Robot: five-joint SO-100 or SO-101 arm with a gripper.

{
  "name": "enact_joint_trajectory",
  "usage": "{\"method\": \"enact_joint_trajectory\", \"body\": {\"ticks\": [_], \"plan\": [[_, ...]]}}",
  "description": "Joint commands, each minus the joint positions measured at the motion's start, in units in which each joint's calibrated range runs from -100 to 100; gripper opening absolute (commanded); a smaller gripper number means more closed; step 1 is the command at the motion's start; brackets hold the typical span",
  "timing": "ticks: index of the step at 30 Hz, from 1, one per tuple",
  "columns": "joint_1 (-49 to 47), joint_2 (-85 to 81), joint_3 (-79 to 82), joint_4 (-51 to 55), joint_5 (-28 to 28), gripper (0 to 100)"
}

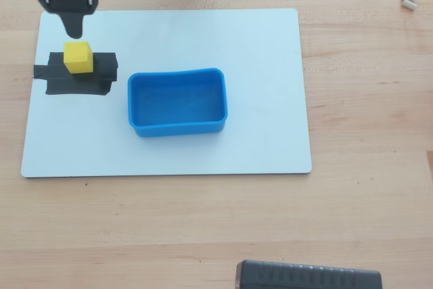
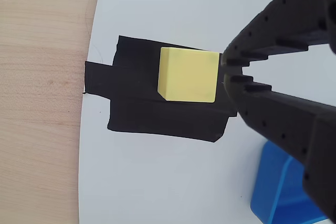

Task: Pick up yellow cube and drop it in the blue rectangular bin

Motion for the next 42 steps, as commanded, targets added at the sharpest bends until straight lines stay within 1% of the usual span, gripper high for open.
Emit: {"method": "enact_joint_trajectory", "body": {"ticks": [1, 5, 10, 11, 12, 13, 15, 18, 21, 24, 38, 40, 42], "plan": [[0.4, 2.5, -6.6, -0.1, 0.5, 1], [1.0, 5.0, -7.5, -0.5, 0.5, 2], [1.7, 5.1, -7.5, -0.9, 0.3, 10], [2.0, 5.1, -7.5, -0.9, 0.2, 14], [2.2, 5.1, -7.5, -0.9, 0.3, 19], [2.5, 5.1, -7.5, -0.9, 0.2, 21], [2.7, 5.3, -7.5, -0.9, 0.2, 22], [3.4, 5.8, -7.4, -0.9, 0.2, 28], [3.8, 6.9, -7.5, -1.0, 0.2, 29], [4.0, 8.3, -7.5, -1.4, 0.1, 32], [4.4, 15.2, -7.5, -4.1, 0.2, 32], [4.2, 15.2, -7.5, -4.1, 0.3, 29], [4.0, 15.3, -7.5, -4.1, 0.4, 21]]}}
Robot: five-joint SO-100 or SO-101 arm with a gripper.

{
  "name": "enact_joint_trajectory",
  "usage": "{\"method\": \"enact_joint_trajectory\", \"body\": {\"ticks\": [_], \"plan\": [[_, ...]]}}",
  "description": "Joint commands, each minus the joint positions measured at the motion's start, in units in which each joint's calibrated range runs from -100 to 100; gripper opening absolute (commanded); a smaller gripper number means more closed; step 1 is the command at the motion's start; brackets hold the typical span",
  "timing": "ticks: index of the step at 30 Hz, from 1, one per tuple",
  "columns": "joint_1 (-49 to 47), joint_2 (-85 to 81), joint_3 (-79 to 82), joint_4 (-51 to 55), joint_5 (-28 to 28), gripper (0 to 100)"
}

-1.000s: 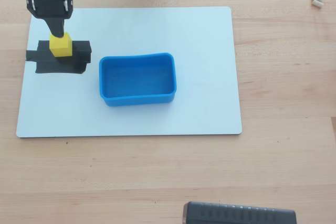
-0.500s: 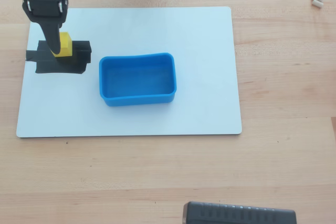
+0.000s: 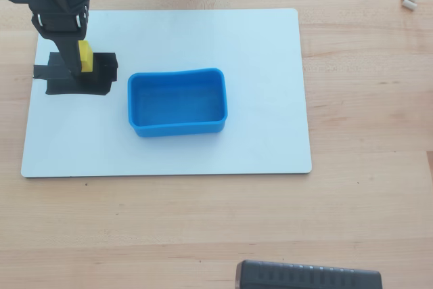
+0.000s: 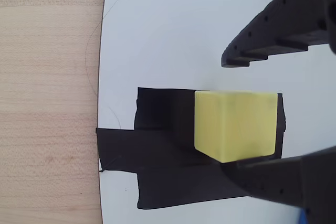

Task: Pick up yellow cube and drop it in the blue rectangular bin

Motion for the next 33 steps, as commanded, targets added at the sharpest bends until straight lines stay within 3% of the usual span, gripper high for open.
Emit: {"method": "enact_joint_trajectory", "body": {"ticks": [1, 4, 10, 18, 24, 33], "plan": [[-0.4, -0.1, -5.2, -0.5, 0.4, 18], [-0.5, -0.1, -5.2, -0.1, 0.3, 11], [-2.0, -3.4, -5.2, 5.1, 0.1, 10], [-7.6, -22.3, -3.8, 17.8, -0.6, 10], [-14.8, -27.5, -4.9, 26.1, -5.4, 10], [-24.1, -28.9, -1.3, 21.7, -12.5, 10]]}}
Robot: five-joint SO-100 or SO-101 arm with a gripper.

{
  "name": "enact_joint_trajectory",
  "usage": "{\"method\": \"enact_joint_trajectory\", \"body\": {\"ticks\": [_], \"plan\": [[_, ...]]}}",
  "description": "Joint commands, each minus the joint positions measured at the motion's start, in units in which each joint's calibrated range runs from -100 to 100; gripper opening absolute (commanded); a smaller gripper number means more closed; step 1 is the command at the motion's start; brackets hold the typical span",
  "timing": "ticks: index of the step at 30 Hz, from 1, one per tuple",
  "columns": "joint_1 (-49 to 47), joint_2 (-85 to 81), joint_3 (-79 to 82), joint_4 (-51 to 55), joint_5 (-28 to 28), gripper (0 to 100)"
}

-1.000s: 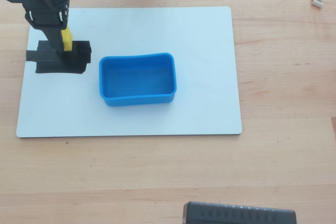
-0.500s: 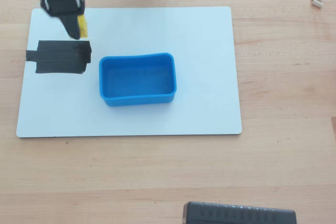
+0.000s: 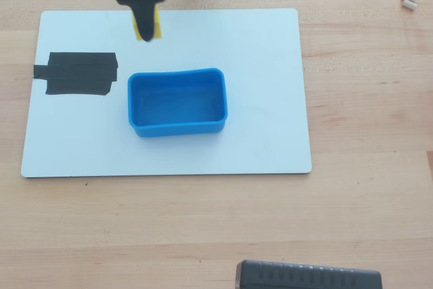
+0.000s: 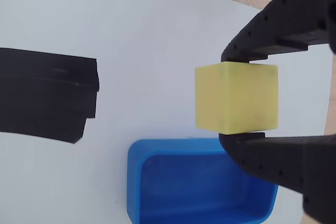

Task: Pick up yellow cube and drop it in the blue rectangular bin

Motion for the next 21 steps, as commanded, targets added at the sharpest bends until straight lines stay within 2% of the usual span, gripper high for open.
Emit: {"method": "enact_joint_trajectory", "body": {"ticks": [1, 13, 21], "plan": [[-4.1, -4.7, -0.4, -4.1, -3.0, 10], [-13.2, -1.6, 4.2, -15.7, -6.4, 10], [-13.6, 8.3, 2.6, -23.8, -6.7, 10]]}}
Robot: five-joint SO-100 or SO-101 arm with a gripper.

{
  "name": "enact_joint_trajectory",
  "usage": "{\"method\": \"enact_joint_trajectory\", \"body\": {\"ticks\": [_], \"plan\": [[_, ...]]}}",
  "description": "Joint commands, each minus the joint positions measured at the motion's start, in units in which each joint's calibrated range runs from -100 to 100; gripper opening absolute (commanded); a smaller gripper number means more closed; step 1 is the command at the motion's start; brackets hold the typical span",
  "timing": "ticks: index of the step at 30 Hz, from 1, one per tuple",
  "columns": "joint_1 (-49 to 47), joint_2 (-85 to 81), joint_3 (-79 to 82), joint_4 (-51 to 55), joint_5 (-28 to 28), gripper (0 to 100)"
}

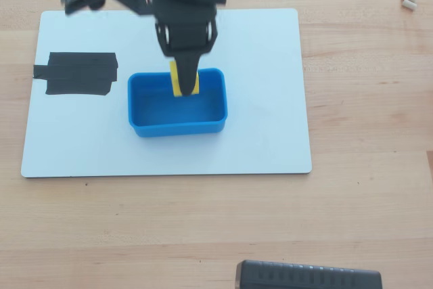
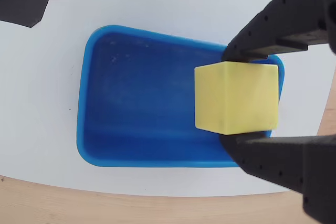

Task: Pick up yellow cube and drop it in the blue rectangular bin

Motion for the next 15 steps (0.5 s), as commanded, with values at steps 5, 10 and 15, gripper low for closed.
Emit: {"method": "enact_joint_trajectory", "body": {"ticks": [5, 10, 15], "plan": [[-1.1, 3.4, -2.2, -4.0, -0.5, 11], [-0.9, 2.9, -2.2, -2.5, -0.5, 22], [-0.3, -0.1, -1.3, -1.1, -0.5, 26]]}}
